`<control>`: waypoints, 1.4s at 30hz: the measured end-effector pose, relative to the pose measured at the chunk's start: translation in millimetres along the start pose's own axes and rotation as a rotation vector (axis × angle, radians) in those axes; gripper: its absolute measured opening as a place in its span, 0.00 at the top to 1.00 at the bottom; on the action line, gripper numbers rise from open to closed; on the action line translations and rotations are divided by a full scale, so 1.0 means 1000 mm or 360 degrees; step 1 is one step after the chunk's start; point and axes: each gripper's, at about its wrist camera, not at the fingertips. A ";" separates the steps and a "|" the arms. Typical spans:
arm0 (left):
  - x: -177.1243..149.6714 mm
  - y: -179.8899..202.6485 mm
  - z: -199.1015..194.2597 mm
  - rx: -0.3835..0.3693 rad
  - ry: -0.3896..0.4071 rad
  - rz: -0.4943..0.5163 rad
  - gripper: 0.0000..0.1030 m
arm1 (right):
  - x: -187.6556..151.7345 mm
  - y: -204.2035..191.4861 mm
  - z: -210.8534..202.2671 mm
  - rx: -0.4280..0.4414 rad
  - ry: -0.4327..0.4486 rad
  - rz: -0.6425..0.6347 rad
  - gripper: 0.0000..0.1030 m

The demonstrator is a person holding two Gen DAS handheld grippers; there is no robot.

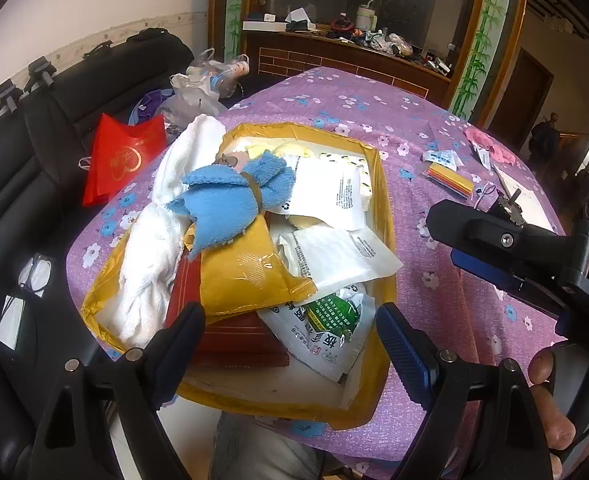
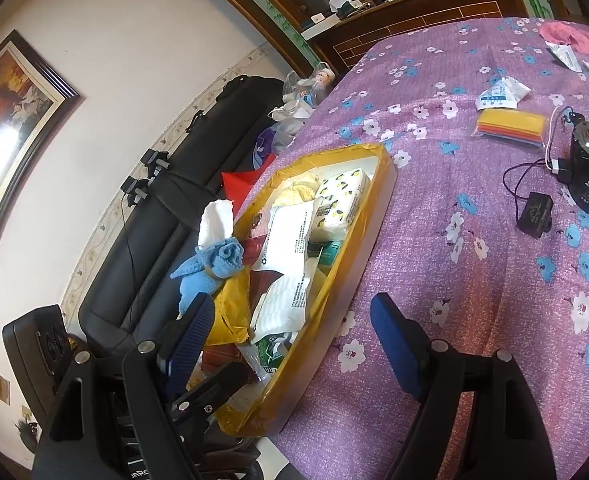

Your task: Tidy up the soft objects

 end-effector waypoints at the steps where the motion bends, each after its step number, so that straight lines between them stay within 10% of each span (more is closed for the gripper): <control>1: 0.000 0.000 0.000 -0.0001 0.0000 -0.0001 0.13 | 0.000 0.001 0.000 0.0001 0.0000 0.0003 0.23; 42: 0.004 0.003 -0.001 -0.0001 0.0013 0.0011 0.13 | 0.003 0.000 0.001 -0.0004 0.0002 0.0006 0.22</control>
Point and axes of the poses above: each gripper's, at about its wrist camera, not at the fingertips, and z roughly the way its jaws point, y to its right, x to its top, and after that the axes turned 1 degree about -z, right-handed
